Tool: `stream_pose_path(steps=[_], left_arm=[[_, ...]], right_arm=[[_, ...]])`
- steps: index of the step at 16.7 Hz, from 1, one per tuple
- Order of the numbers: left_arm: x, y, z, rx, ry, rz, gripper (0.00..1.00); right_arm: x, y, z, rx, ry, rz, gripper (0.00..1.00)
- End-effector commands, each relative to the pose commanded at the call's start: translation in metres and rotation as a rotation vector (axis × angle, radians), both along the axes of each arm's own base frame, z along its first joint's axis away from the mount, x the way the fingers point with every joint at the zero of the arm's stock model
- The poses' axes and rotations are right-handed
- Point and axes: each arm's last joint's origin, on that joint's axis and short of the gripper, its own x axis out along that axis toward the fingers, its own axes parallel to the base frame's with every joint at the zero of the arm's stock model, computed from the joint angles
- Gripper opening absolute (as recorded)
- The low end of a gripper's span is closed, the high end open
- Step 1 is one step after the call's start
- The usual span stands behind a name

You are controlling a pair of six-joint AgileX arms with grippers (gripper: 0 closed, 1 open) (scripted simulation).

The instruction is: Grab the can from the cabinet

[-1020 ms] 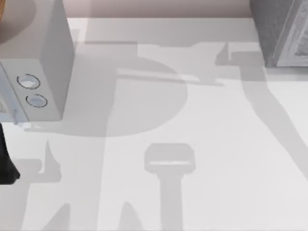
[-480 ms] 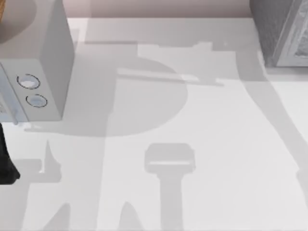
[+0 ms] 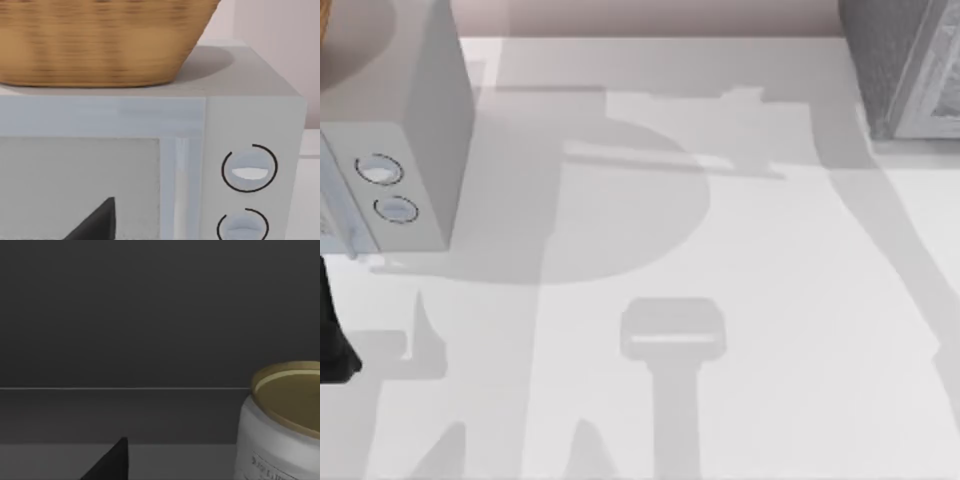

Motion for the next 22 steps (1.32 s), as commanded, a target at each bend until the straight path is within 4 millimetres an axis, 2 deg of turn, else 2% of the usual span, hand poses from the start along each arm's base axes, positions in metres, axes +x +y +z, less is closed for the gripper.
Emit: stream_pose_path(steps=[10,20,22], left_arm=[[0.000,0.000,0.000,0.000,0.000,0.000,1.00],[0.000,0.000,0.000,0.000,0.000,0.000,1.00],[0.000,0.000,0.000,0.000,0.000,0.000,1.00]], right_arm=[[0.000,0.000,0.000,0.000,0.000,0.000,0.02],[-0.002,0.001,0.001,0.002,-0.001,0.001,0.00],[-0.017,0.007,0.009,0.004,-0.002,0.000,0.00]])
